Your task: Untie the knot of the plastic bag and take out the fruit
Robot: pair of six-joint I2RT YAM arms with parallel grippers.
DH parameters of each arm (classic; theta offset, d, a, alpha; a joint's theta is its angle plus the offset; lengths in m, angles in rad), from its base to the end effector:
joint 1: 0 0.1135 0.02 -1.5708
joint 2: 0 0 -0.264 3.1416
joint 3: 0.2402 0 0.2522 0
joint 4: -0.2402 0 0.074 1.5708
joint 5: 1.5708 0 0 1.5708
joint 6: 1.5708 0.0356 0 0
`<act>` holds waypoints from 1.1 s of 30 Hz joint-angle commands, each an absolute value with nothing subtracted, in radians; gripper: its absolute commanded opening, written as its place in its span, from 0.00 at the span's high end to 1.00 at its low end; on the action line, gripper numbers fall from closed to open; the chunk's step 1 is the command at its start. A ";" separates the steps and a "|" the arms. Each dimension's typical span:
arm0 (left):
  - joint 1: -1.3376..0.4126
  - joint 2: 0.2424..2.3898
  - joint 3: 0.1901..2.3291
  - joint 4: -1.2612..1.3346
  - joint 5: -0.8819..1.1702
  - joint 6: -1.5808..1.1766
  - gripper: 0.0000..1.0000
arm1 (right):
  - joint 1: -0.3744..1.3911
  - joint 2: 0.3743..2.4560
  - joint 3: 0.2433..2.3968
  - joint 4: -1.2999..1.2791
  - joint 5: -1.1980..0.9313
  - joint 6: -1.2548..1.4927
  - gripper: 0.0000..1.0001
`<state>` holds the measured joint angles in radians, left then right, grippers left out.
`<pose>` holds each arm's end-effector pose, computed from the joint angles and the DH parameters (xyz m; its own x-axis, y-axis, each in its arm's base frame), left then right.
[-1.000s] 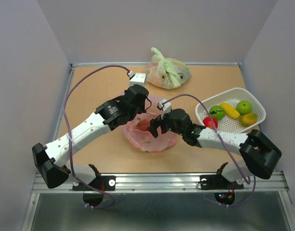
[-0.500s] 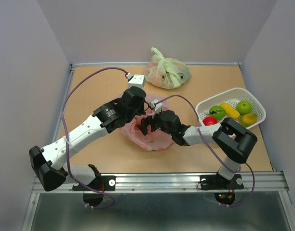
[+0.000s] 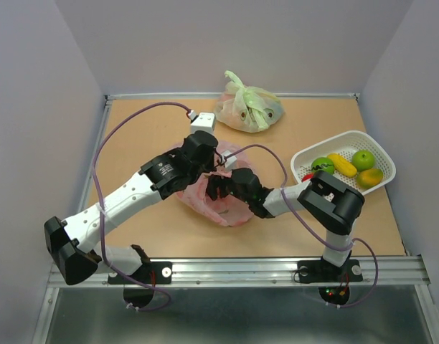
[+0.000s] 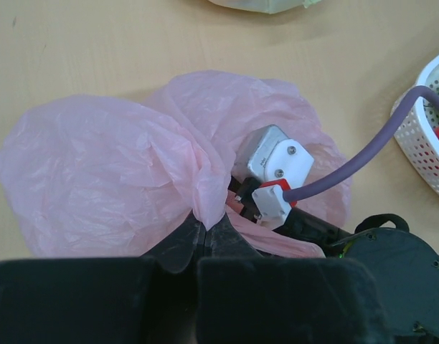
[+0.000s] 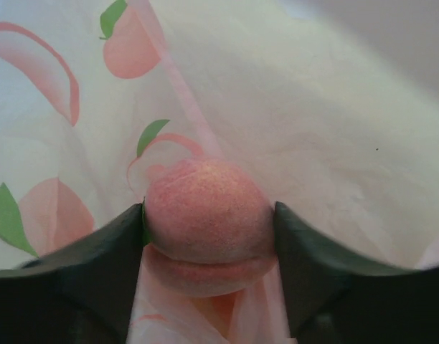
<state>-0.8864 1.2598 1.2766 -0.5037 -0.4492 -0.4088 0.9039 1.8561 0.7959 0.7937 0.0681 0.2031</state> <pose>0.1870 -0.2047 0.3793 -0.4524 -0.0119 -0.8917 0.3002 0.9395 -0.1649 0.2320 0.2908 0.1536 -0.3095 -0.0678 -0.9485 -0.6952 0.6967 0.1770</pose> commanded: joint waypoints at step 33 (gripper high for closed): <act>-0.480 1.217 1.146 -0.345 -0.626 -0.249 1.00 | 0.891 1.169 0.725 0.423 0.848 -0.059 0.99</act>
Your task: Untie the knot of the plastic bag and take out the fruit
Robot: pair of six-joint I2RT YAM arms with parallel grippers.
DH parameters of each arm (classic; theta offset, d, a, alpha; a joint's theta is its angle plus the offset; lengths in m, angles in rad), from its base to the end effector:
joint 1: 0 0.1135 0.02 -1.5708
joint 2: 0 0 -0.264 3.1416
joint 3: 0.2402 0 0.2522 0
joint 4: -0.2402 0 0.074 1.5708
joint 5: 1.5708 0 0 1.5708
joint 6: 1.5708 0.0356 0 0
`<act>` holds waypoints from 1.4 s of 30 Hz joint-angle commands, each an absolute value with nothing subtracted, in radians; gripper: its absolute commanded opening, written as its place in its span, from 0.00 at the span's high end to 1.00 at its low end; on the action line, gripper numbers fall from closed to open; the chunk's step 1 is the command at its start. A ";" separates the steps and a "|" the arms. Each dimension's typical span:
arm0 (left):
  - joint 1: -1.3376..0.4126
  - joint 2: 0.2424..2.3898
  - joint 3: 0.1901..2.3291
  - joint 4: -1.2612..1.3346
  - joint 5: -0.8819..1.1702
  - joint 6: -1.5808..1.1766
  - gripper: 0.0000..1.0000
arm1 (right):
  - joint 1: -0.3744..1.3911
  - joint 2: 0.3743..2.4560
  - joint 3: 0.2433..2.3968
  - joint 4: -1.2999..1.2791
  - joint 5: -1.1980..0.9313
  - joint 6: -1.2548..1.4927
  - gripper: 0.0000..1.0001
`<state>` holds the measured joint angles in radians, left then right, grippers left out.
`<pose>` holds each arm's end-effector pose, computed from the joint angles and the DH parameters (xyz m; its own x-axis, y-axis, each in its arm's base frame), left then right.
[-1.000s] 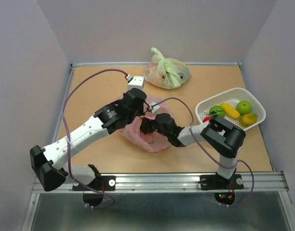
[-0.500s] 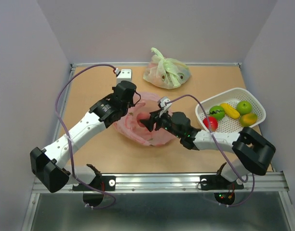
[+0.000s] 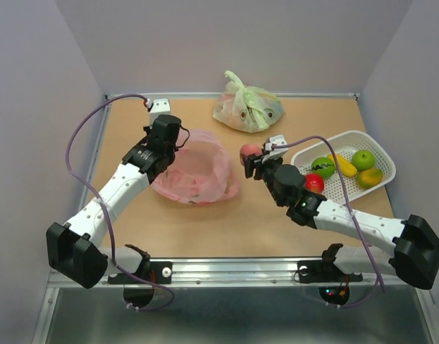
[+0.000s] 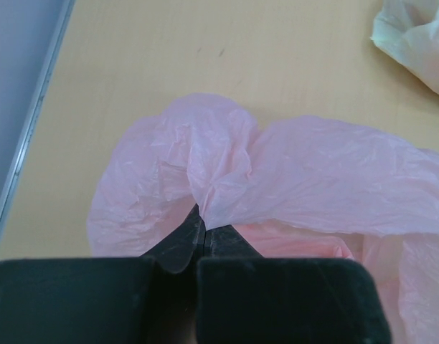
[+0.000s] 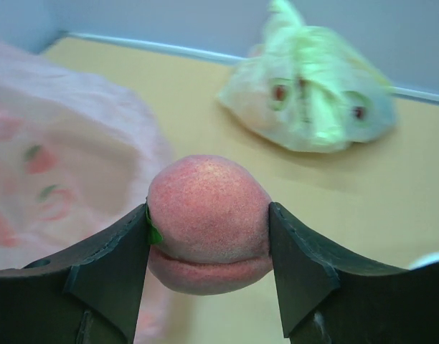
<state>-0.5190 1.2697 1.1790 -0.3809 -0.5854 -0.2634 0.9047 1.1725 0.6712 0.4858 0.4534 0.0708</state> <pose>0.2559 -0.1235 0.3561 -0.3772 -0.0344 -0.9255 -0.1162 0.9932 0.0104 0.1774 0.2005 0.2901 -0.0404 0.0515 -0.9979 -0.4344 0.8985 0.0640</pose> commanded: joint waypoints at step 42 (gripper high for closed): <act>-0.253 0.813 0.896 -0.221 -0.699 -0.324 1.00 | 0.227 0.502 0.710 -0.104 0.695 0.374 0.00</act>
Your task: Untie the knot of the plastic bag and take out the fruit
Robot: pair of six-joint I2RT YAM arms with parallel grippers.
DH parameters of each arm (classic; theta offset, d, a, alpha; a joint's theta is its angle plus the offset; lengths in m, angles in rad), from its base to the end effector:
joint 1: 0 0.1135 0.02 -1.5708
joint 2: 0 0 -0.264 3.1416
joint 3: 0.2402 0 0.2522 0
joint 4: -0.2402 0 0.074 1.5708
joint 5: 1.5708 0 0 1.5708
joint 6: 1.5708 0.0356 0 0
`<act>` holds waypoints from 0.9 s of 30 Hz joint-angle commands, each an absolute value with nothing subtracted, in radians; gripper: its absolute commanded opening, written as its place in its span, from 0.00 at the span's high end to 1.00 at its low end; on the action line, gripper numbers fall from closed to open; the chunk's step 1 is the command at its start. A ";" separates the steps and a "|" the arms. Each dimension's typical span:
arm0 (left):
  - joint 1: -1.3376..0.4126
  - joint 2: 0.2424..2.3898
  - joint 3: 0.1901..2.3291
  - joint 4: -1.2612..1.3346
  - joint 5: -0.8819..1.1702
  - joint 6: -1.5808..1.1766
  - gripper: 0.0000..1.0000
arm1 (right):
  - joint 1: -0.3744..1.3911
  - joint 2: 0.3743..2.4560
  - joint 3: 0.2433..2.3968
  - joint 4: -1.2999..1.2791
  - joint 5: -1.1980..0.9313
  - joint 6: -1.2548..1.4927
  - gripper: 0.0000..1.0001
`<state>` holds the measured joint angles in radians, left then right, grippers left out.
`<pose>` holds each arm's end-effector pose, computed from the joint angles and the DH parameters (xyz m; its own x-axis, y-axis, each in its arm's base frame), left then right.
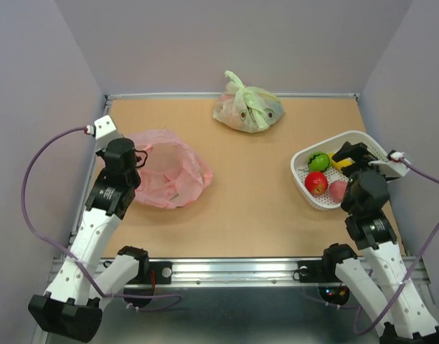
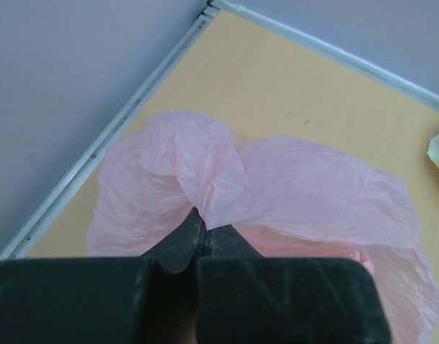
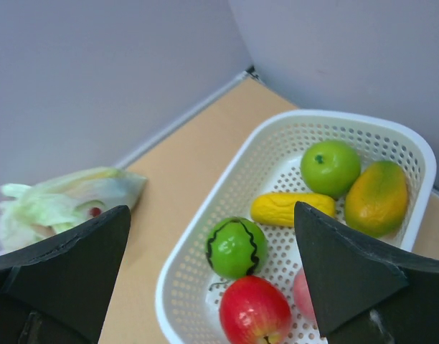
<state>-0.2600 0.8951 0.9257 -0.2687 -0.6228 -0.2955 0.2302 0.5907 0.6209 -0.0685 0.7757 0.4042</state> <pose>0.1966 -0.0308 0.3627 -0.1193 -0.2130 -0.9697 -0.3907 0.9080 -0.1514 0.1450 0.0084 0.3241 0.1696 0.3281 -0.9293 0.4912 0.7893 0.3684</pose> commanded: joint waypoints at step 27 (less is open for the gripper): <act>-0.252 0.022 1.046 -0.503 -0.698 -0.368 0.01 | 0.226 0.003 0.762 -0.385 0.382 0.158 0.00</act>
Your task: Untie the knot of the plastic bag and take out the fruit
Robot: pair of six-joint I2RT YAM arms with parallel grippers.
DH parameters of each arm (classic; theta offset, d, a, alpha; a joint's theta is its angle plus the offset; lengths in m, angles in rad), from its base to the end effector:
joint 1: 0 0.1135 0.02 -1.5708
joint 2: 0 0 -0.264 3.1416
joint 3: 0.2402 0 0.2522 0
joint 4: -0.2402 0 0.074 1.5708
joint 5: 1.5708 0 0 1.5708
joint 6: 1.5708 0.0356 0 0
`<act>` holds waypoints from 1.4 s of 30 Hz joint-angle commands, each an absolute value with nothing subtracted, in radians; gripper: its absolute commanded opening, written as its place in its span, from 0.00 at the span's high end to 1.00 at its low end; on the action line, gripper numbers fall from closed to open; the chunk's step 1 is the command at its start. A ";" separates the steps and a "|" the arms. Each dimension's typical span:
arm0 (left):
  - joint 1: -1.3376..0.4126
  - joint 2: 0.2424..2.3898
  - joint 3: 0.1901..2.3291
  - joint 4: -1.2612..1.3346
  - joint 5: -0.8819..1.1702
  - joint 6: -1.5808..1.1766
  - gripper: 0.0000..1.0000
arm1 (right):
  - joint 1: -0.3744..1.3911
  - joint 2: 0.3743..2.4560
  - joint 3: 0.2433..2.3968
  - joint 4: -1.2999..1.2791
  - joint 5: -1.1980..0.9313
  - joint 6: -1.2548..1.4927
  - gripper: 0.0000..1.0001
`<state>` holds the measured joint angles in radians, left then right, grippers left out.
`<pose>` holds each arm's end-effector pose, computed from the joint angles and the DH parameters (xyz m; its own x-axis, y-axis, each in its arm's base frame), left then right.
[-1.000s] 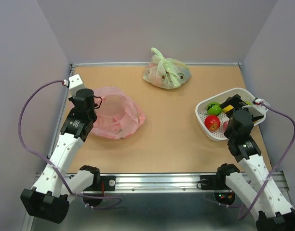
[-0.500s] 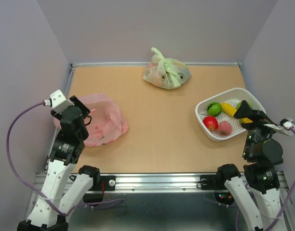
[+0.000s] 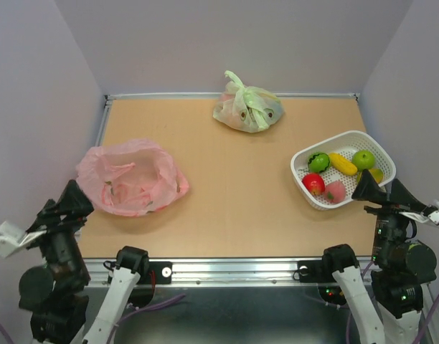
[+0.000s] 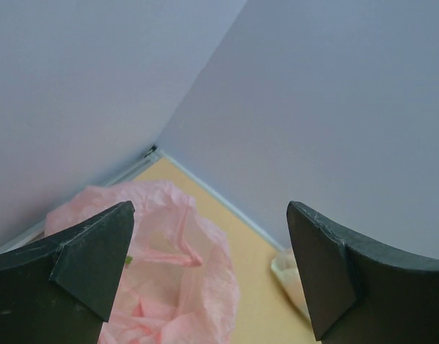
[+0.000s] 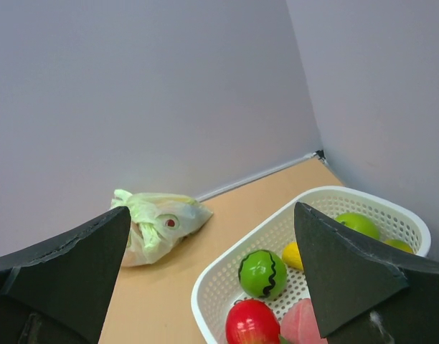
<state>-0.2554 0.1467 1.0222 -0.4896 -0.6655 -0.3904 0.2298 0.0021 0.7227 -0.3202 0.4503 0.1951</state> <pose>-0.0291 0.0303 0.4170 0.4718 -0.4326 -0.7683 -0.1895 0.8013 -0.5675 0.0017 -0.0155 0.3621 0.4082 0.2748 -0.8705 0.1081 0.9324 0.3450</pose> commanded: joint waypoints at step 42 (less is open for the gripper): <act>-0.253 -0.190 0.808 -0.331 -0.684 -0.350 0.05 | 0.229 -0.020 0.638 -0.383 0.333 0.209 0.00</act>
